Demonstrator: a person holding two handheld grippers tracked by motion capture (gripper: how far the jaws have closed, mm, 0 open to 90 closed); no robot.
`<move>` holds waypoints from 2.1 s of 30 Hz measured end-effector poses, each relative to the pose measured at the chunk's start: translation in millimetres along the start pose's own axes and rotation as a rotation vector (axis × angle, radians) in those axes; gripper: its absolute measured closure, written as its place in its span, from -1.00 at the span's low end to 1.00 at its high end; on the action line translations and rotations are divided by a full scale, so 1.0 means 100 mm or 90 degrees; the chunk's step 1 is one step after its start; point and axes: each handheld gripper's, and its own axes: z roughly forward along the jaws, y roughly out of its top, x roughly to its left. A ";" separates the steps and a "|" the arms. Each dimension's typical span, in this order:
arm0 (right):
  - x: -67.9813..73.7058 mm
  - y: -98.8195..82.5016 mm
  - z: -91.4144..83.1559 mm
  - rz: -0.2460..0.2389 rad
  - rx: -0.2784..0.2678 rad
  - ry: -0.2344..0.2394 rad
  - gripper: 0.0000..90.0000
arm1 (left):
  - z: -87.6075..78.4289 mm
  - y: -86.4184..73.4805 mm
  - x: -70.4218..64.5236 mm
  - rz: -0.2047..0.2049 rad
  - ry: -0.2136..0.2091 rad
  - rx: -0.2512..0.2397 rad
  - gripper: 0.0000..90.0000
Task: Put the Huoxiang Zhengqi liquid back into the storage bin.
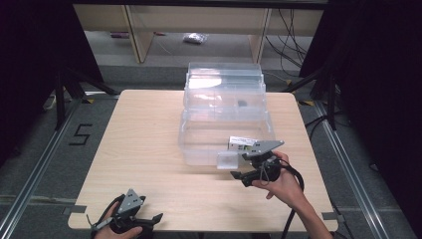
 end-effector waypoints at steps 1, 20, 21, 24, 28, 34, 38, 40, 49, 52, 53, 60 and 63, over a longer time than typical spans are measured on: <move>0.00 0.00 0.00 0.000 0.000 0.000 -0.37 | 0.00 0.00 0.00 0.000 0.000 0.000 -0.66; 0.21 -0.36 0.13 0.030 0.011 -0.003 -0.42 | -0.01 0.00 0.00 0.002 0.000 -0.001 -0.66; 0.20 -0.38 0.13 0.010 0.006 -0.006 -0.42 | 0.00 0.00 0.00 0.000 0.005 0.001 -0.66; 0.24 -0.45 0.13 0.018 0.001 -0.002 -0.43 | 0.01 0.00 0.00 -0.001 0.005 0.001 -0.66; 0.27 -0.48 0.12 0.008 0.005 0.010 -0.43 | 0.00 0.00 0.00 0.001 0.001 -0.001 -0.66; 0.33 -0.54 0.11 0.033 0.011 0.014 -0.43 | -0.01 0.00 0.00 0.001 0.000 -0.001 -0.66; 0.36 -0.65 0.09 0.051 0.016 0.018 -0.45 | -0.01 0.00 0.00 -0.001 0.000 -0.001 -0.66; 0.35 -0.70 0.09 0.040 0.014 0.020 -0.45 | -0.01 0.00 0.00 0.007 -0.001 -0.003 -0.66; 0.40 -0.85 0.07 0.044 0.022 0.024 -0.53 | -0.01 0.00 0.00 0.003 0.000 -0.001 -0.66; 0.42 -0.90 0.07 0.051 0.033 0.028 -0.55 | -0.01 0.01 0.00 0.010 -0.002 -0.001 -0.66; 0.43 -0.92 0.07 0.056 0.038 0.031 -0.55 | -0.01 0.00 0.00 0.011 -0.002 -0.001 -0.66; 0.44 -1.02 0.02 0.067 0.043 0.032 -0.58 | -0.01 0.01 0.01 0.010 -0.002 0.000 -0.66; 0.44 -1.07 0.02 0.069 0.045 0.033 -0.59 | 0.00 0.00 0.00 0.006 -0.003 -0.003 -0.66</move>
